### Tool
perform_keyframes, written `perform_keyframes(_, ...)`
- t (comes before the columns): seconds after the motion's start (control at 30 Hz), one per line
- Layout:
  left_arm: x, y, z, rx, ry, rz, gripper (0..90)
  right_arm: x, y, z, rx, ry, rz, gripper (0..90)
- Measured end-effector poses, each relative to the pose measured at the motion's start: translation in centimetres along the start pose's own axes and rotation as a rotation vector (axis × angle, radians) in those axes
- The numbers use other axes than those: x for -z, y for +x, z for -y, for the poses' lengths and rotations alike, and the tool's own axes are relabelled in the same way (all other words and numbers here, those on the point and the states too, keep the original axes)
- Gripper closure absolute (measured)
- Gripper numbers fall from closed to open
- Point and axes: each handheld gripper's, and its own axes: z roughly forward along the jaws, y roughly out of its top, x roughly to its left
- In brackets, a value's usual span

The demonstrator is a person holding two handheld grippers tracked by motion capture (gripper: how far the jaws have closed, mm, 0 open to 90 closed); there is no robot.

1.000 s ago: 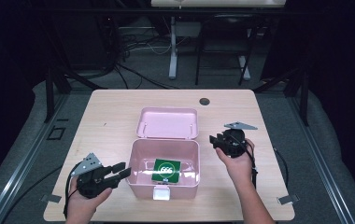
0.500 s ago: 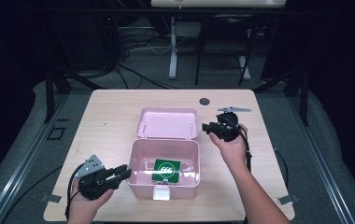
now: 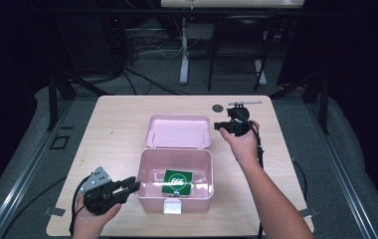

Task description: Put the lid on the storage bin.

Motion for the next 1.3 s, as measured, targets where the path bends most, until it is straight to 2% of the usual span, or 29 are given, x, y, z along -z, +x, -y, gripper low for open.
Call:
perform_keyframes(0.17, -0.1, 0.0, 0.1, -0.002, -0.009, 0.003, 70.1, -0.9, 0.2, -0.7, -0.016, 0.021, 0.015, 67.0)
perform_keyframes(0.23, -0.1, 0.0, 0.1, -0.005, -0.013, 0.002, 69.2, -1.3, 0.3, -0.9, -0.016, 0.013, 0.017, 66.9)
perform_keyframes(0.53, -0.2, 0.0, 0.2, -0.02, -0.01, -0.004, 66.1, -3.2, 0.9, -1.5, -0.022, 0.068, 0.036, 63.6)
perform_keyframes(0.77, -0.3, -0.1, 0.2, -0.025, -0.014, -0.007, 66.3, -5.1, 1.4, -1.7, -0.019, 0.099, 0.066, 65.0)
perform_keyframes(0.93, -0.3, -0.1, 0.2, -0.024, -0.015, -0.007, 66.4, -6.2, 1.2, -1.6, -0.016, 0.115, 0.092, 66.9)
perform_keyframes(0.97, -0.3, -0.1, 0.2, -0.024, -0.014, -0.007, 66.4, -6.5, 1.0, -1.5, -0.028, 0.117, 0.094, 68.1)
perform_keyframes(1.13, -0.3, -0.1, 0.2, -0.024, -0.015, -0.006, 66.4, -6.9, 0.9, -1.5, -0.042, 0.12, 0.103, 71.1)
perform_keyframes(1.3, -0.3, -0.1, 0.2, -0.022, -0.017, -0.007, 66.5, -6.9, 0.9, -1.5, -0.059, 0.123, 0.088, 74.6)
